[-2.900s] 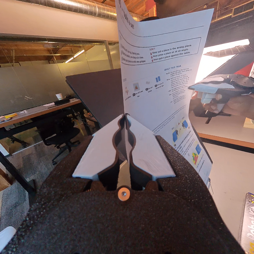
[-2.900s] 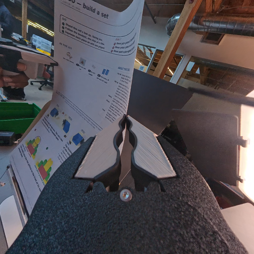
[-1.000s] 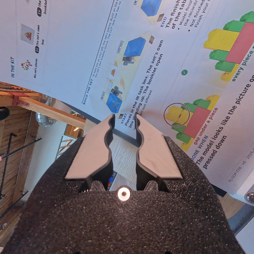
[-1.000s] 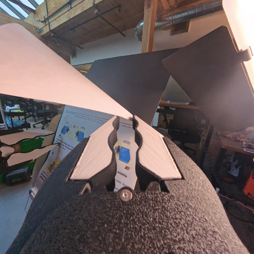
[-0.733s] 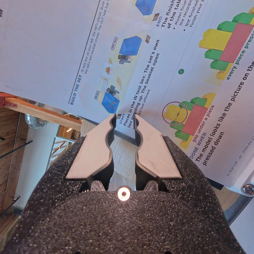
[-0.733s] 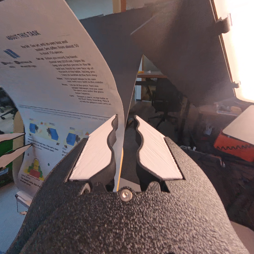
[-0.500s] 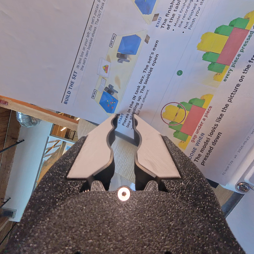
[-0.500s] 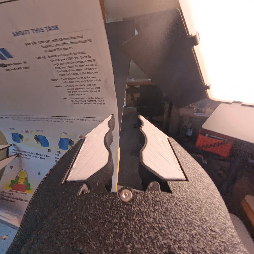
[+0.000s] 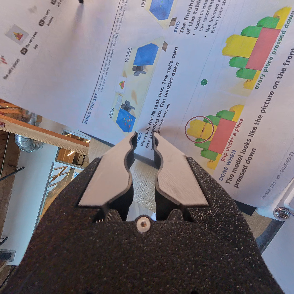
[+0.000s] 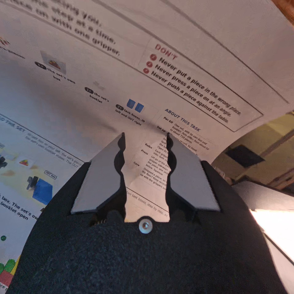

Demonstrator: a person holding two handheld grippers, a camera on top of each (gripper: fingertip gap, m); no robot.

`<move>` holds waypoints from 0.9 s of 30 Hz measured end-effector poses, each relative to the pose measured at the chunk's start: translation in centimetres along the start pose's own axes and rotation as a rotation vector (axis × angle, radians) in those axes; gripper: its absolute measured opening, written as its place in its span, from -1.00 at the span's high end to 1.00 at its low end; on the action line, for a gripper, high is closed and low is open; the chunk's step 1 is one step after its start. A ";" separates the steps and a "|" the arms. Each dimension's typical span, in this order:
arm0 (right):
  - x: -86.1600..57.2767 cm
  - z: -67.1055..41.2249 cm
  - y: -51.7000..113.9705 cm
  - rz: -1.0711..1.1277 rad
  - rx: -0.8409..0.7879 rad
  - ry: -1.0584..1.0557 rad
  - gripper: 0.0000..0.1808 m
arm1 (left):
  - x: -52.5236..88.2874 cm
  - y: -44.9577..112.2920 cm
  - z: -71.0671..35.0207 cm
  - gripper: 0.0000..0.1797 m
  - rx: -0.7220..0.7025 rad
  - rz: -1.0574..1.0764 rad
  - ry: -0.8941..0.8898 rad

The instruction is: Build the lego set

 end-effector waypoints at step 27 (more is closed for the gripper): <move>13.2 18.1 -16.8 -0.279 0.181 0.119 0.72 | -8.7 -2.2 -1.7 0.64 -0.042 0.164 0.121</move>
Point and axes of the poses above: each gripper's, where its closed fingertips meet, y out along the fingers, z out of its underside, x = y × z across the jaws, the point moved 7 cm from there along -y, back along the fingers, and after that the axes turned 7 degrees about -x, right-handed, at the moved point
